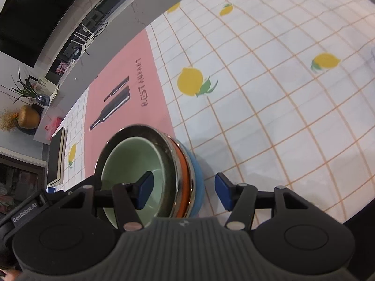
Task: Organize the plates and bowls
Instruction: 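Lower the green bowl into the orange bowl and open both grippers, then grip the nested bowl stack rim with both grippers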
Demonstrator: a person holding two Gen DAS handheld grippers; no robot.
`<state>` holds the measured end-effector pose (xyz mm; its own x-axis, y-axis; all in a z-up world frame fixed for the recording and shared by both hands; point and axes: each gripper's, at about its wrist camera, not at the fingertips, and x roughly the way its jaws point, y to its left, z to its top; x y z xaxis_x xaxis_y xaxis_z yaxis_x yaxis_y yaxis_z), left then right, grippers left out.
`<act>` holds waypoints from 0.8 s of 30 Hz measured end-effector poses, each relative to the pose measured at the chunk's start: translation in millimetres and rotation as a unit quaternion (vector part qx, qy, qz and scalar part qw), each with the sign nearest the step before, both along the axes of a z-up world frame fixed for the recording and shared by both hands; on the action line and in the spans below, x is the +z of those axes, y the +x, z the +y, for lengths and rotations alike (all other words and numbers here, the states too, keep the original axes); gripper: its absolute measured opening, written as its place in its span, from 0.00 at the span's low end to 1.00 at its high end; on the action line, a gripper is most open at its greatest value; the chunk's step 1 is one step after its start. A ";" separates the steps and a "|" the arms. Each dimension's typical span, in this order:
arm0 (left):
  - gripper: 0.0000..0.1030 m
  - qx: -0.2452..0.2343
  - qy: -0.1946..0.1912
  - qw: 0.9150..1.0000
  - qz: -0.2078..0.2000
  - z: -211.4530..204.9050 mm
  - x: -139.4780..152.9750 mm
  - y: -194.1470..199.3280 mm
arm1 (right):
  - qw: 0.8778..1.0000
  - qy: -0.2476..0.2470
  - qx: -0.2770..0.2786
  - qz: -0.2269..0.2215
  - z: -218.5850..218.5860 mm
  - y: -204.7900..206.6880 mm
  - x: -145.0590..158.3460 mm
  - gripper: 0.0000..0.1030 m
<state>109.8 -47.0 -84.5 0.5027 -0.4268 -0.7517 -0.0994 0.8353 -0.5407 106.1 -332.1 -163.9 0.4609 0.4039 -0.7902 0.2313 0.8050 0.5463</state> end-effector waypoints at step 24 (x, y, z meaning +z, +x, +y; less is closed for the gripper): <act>0.65 -0.027 0.018 0.999 0.025 -27.0 -31.8 9.3 | 0.999 0.022 0.011 0.023 4.5 13.7 -31.4 0.54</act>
<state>119.1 -74.0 -116.3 0.4413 -0.4249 -0.7904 -0.0799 0.8587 -0.5062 119.7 -327.7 -195.3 0.4147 0.4476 -0.7923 0.2400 0.7860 0.5697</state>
